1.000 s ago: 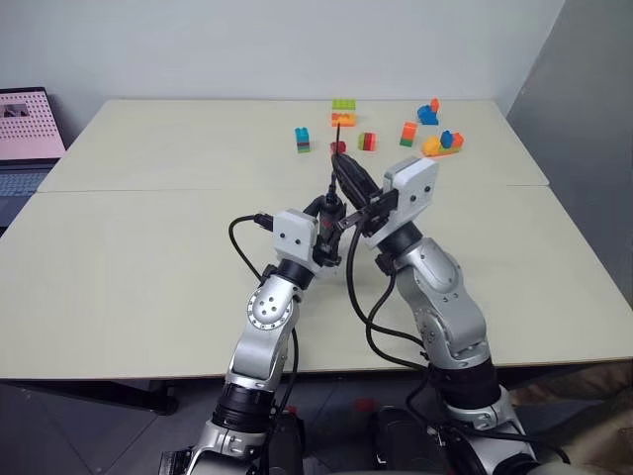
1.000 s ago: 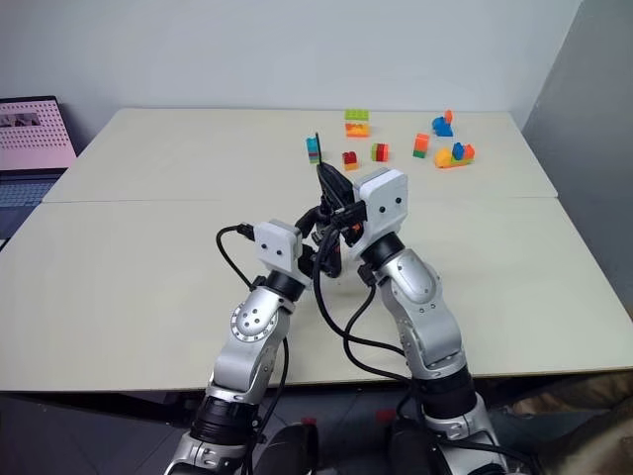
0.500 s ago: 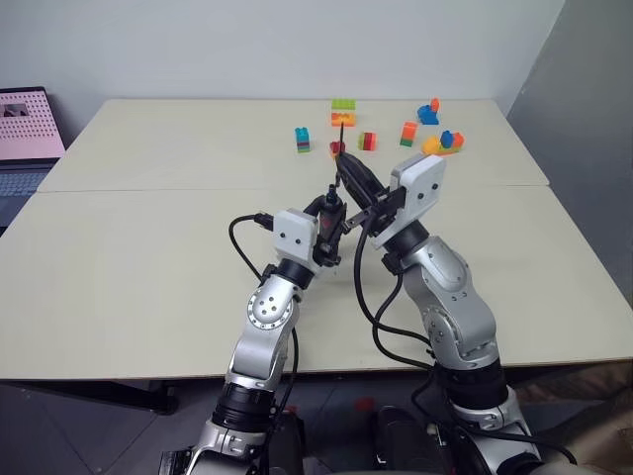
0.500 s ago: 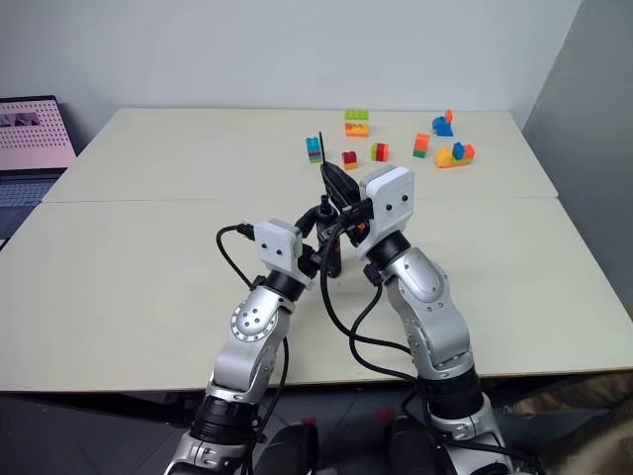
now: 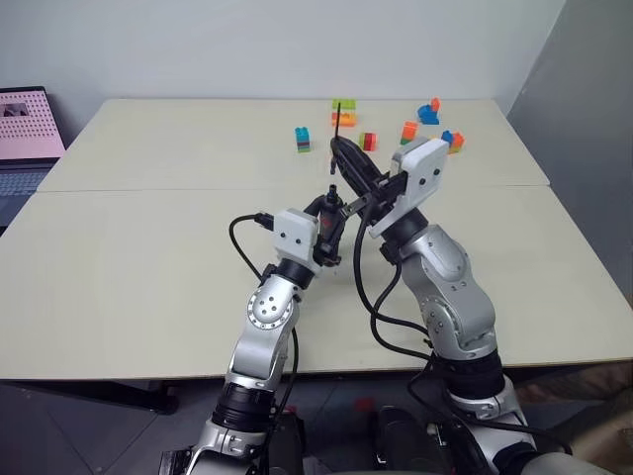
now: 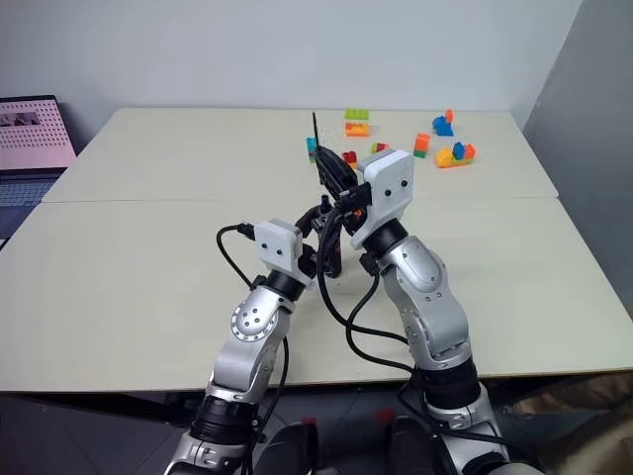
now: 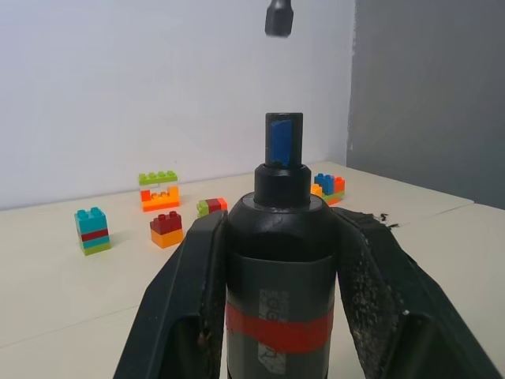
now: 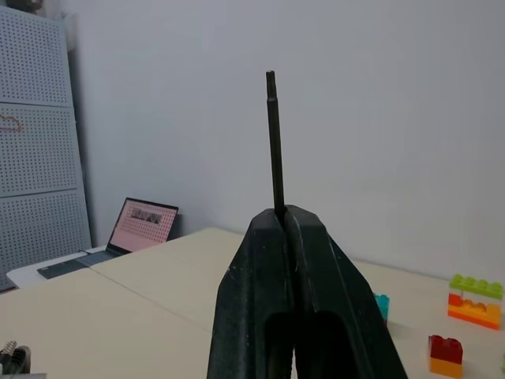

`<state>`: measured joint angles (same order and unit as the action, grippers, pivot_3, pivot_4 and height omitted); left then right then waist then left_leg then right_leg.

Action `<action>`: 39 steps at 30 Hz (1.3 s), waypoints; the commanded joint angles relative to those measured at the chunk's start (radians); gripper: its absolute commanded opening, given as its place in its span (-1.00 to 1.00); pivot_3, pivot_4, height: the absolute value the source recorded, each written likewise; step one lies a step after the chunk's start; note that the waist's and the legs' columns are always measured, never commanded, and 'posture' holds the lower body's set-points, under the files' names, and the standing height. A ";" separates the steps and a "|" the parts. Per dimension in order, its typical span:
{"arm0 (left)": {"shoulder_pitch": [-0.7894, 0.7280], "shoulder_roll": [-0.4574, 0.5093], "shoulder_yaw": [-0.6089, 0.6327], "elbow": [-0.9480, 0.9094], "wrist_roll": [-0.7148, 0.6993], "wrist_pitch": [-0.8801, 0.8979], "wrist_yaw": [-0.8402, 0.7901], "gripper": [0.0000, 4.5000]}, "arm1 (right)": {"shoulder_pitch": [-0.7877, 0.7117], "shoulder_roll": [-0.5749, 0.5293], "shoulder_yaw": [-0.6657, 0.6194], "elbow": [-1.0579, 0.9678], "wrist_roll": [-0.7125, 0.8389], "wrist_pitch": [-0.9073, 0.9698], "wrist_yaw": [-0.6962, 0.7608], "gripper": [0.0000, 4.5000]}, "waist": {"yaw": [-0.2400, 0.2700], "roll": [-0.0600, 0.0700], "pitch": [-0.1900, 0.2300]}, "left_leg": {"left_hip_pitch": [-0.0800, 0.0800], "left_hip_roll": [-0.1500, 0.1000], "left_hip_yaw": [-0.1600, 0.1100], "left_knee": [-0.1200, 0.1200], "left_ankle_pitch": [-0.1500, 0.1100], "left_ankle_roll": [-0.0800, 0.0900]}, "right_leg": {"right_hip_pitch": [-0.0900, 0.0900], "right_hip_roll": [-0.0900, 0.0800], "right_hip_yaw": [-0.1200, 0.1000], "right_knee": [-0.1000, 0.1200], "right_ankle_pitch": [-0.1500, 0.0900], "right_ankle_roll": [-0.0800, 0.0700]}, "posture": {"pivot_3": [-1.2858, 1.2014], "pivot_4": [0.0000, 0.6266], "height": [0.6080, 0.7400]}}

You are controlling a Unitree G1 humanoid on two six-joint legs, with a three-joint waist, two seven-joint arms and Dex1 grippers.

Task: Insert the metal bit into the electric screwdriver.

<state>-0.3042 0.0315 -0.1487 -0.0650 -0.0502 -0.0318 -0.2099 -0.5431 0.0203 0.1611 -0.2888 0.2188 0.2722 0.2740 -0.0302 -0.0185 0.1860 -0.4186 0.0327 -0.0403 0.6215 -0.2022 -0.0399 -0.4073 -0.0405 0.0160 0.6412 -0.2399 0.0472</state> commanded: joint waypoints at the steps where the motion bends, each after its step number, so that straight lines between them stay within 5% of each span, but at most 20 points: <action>1: 0.018 0.007 0.000 0.031 0.008 0.031 -0.003 -0.27 | -0.011 0.008 -0.005 -0.021 0.007 0.001 -0.008 -1.00 | 0.000 0.000 0.000 | 0.000 0.000 0.000 0.000 0.000 0.000 | 0.000 0.000 0.000 0.000 0.000 0.000 | 0.03 -0.52 1.00; 39: 0.029 0.004 -0.005 0.030 0.012 0.025 0.000 -0.27 | -0.055 -0.019 -0.044 -0.114 0.099 0.217 -0.022 -1.00 | 0.000 0.000 0.000 | 0.000 0.000 0.000 -0.003 0.000 0.000 | -0.001 0.000 0.000 0.000 -0.001 -0.001 | 0.03 -0.52 1.00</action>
<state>-0.3039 0.0316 -0.1495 -0.0668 -0.0502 -0.0313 -0.2089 -0.5749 -0.0084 0.1199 -0.3490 0.2987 0.4972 0.2554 -0.0301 -0.0185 0.1860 -0.4184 0.0327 -0.0403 0.6188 -0.2022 -0.0399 -0.4081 -0.0405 0.0156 0.6412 -0.2409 0.0459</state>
